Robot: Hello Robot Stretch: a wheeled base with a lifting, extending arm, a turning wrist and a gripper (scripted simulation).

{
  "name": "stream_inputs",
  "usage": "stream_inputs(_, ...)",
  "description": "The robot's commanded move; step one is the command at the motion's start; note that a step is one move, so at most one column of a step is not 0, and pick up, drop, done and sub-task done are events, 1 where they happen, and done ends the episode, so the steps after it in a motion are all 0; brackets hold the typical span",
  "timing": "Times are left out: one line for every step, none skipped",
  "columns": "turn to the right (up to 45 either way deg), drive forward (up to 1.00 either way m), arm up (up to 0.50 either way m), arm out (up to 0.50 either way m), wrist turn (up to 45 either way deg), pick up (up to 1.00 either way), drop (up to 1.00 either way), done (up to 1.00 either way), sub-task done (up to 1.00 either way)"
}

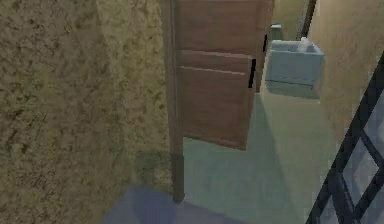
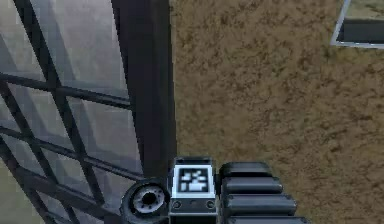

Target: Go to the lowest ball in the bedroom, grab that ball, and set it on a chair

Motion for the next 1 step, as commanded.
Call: stream_inputs(21.0, 0.00, 0.00, 0.00, 0.0, 0.00, 0.00, 0.00, 0.00)
